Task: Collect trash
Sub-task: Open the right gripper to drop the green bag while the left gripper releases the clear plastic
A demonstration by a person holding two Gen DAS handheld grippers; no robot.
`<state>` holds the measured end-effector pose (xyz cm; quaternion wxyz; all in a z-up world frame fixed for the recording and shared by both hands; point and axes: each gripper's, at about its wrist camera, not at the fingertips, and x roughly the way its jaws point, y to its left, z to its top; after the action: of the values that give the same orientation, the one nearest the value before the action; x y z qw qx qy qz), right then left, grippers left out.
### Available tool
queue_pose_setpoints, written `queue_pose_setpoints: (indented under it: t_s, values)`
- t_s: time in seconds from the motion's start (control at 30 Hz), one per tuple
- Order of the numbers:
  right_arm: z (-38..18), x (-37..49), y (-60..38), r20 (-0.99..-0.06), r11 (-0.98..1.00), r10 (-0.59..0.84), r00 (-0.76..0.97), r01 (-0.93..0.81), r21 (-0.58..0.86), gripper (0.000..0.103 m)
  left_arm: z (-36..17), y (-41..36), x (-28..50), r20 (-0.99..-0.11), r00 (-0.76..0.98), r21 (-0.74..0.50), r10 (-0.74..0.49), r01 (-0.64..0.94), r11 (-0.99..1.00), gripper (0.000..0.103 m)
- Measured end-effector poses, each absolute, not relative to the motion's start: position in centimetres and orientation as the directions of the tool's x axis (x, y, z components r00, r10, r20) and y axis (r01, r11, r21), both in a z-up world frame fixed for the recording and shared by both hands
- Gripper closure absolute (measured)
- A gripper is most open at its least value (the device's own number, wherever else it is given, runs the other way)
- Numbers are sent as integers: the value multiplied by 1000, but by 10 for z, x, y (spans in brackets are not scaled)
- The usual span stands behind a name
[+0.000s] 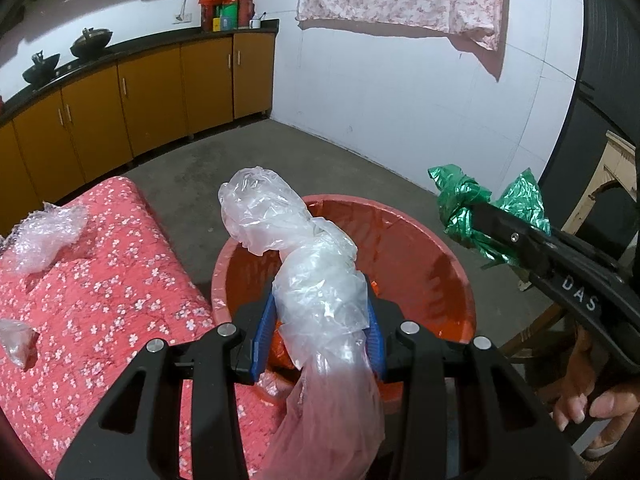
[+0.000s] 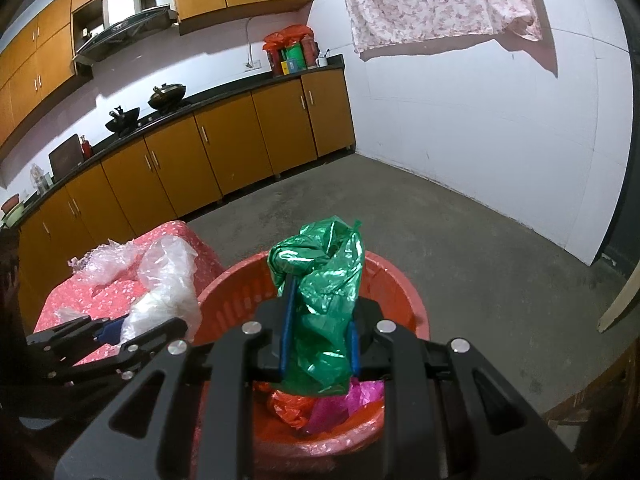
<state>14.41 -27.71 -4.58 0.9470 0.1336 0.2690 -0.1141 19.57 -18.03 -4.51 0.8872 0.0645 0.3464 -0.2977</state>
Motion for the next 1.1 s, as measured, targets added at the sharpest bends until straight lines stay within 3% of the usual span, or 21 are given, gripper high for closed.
queue_pose_setpoints:
  t_s: [0.83, 1.1]
  values:
    - [-50, 158, -286, -553, 929, -104, 826, 279, 243, 81, -45, -199, 214, -652, 573, -85, -496, 596, 799, 63]
    - [-49, 162, -294, -545, 917, -71, 835, 270, 295, 75, -45, -200, 221, -655, 567, -100, -500, 591, 800, 63]
